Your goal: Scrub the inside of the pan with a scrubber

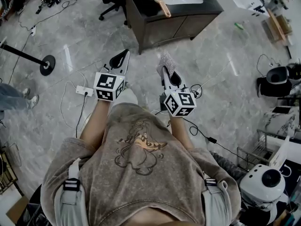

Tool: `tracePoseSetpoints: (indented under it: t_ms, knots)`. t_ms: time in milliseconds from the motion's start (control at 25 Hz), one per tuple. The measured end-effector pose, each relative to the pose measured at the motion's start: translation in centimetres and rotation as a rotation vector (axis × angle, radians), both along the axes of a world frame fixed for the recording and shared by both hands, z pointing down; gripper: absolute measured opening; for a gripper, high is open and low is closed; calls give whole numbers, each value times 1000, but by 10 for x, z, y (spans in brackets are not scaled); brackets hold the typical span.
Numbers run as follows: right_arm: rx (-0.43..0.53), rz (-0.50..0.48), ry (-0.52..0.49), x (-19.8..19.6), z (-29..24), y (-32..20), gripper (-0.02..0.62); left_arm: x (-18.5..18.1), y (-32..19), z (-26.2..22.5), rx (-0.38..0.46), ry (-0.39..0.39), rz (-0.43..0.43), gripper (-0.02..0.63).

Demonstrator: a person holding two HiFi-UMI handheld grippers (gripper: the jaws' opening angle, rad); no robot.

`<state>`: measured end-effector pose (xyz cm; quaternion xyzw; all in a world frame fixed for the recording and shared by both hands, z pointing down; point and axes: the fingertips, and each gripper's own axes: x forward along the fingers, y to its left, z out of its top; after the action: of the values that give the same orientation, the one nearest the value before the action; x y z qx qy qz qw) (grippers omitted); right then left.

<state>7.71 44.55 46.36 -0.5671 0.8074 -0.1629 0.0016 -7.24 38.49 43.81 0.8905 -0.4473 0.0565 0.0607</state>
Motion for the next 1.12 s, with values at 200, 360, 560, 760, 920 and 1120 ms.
tracePoseSetpoints:
  t_ms: [200,360,560,760,920,1120]
  knots:
    - [-1,-8,12,4,6,-26,78,2,-27,11,-3,1,-9,17]
    - [-10,-2,8,11,8,-62,78,11,-63,15,-11,7,2,17]
    - [-2,-1,2,19,1,-115,78,22,-117,17,-21,2,15,17]
    - [10,2,20,26,-5,-182,78,29,-183,23,-31,-17,39,17]
    - [17,13,27,34,-13,-236,78,34,-236,24,-42,-25,55,17]
    - [18,27,46,36,-22,-292,78,35,-291,21,-55,-36,84,18]
